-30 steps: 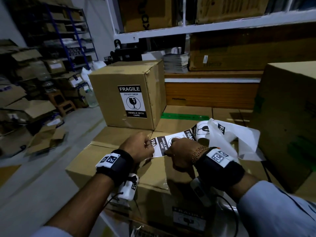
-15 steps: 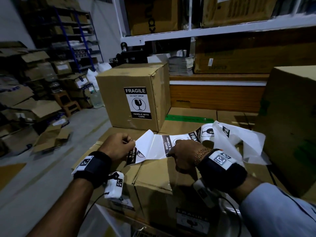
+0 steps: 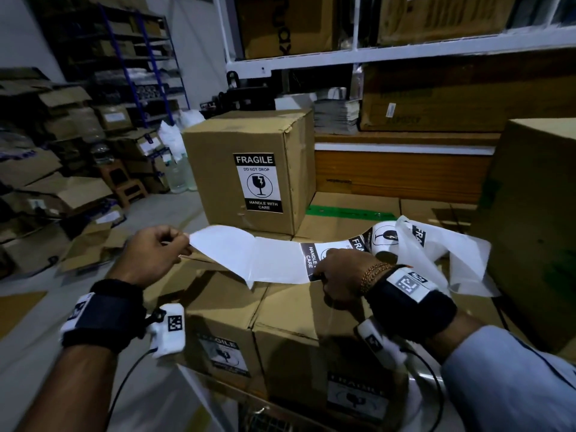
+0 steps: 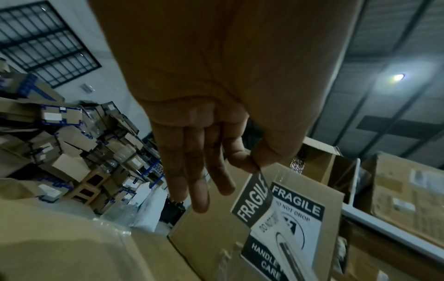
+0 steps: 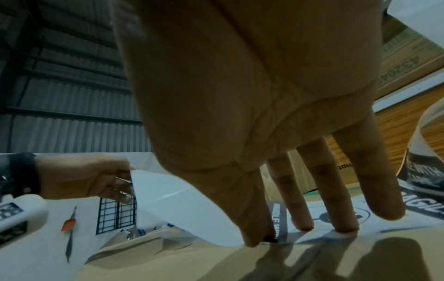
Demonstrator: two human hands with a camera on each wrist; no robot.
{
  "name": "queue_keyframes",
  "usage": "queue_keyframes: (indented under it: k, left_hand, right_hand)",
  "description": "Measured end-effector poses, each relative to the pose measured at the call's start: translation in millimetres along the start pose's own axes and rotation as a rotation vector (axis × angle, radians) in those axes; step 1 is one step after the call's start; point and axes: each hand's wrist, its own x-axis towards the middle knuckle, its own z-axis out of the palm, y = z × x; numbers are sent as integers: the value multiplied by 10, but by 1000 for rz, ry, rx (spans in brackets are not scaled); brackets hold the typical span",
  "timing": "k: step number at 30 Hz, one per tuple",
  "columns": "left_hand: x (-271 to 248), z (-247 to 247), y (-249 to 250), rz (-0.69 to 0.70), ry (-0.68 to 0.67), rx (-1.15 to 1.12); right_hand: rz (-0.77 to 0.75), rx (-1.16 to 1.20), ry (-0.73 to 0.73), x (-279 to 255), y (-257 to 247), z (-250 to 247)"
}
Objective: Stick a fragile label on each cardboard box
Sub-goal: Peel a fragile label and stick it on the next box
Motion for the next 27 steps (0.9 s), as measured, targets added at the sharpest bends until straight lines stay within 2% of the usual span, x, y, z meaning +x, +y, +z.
queue_keyframes:
  k: [8,15,22,27]
  left_hand:
    - [-119,-281,314,56,146,-325]
    - [-220,-394,716,184,289,-525]
    - [-432,-319,1058,330,236,-551]
    - [-550,-199,1188,368,152,-593]
  right_hand:
    - [61,-10,7,111,-23,20]
    - [105,-33,-9,132,-98,18]
    - [214,50,117,100,-205,15]
    - [249,266,245,-26,-199,-26]
